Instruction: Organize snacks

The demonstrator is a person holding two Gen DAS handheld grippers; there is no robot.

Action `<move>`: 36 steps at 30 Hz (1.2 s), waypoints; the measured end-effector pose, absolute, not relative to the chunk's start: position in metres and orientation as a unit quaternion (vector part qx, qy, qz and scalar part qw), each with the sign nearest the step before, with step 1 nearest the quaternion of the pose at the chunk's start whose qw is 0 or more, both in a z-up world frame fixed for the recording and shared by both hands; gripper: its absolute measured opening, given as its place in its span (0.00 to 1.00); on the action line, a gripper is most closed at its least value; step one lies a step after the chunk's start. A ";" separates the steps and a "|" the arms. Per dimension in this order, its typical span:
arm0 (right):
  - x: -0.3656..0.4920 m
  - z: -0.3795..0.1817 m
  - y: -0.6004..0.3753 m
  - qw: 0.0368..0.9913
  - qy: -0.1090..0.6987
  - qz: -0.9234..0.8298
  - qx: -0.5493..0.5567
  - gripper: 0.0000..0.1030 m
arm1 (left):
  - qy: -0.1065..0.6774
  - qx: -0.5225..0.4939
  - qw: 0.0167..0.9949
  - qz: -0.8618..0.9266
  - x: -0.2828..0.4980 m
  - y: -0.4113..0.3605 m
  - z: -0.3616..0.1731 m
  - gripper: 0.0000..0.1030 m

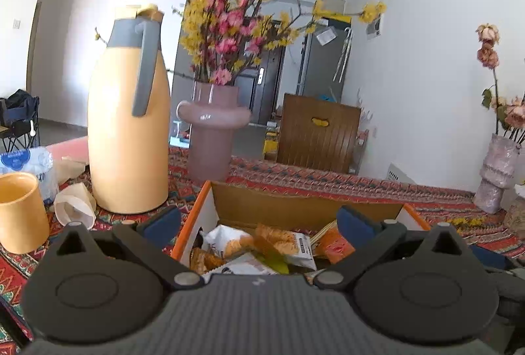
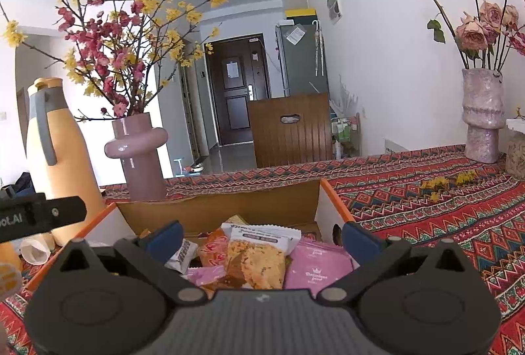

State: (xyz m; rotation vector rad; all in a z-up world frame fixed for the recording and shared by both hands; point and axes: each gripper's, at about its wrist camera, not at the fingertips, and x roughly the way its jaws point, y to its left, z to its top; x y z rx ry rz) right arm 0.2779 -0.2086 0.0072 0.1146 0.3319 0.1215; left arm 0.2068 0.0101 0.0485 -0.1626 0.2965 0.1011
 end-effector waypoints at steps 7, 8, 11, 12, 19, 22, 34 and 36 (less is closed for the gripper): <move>0.255 0.026 -0.209 0.985 0.147 0.075 0.054 1.00 | 0.140 -0.071 0.987 0.034 0.174 0.003 0.068 1.00; 0.249 0.028 -0.210 0.985 0.145 0.076 0.052 1.00 | 0.142 -0.070 0.987 0.030 0.169 0.003 0.070 1.00; 0.231 0.034 -0.214 0.985 0.143 0.083 0.051 1.00 | 0.149 -0.065 0.986 0.022 0.151 0.003 0.073 1.00; 0.224 0.034 -0.216 0.985 0.144 0.086 0.051 1.00 | 0.151 -0.063 0.986 0.021 0.145 0.003 0.073 1.00; 0.172 0.036 -0.230 0.981 0.157 0.098 0.054 1.00 | 0.174 -0.052 0.983 0.008 0.098 0.006 0.066 1.00; 0.150 0.033 -0.235 0.980 0.166 0.099 0.053 1.00 | 0.190 -0.050 0.981 0.003 0.080 0.007 0.059 1.00; 0.083 0.011 -0.248 0.970 0.215 0.099 0.055 1.00 | 0.252 -0.049 0.967 0.005 0.032 0.016 0.025 1.00; 0.076 0.008 -0.249 0.969 0.221 0.097 0.055 1.00 | 0.259 -0.047 0.965 0.004 0.026 0.016 0.020 1.00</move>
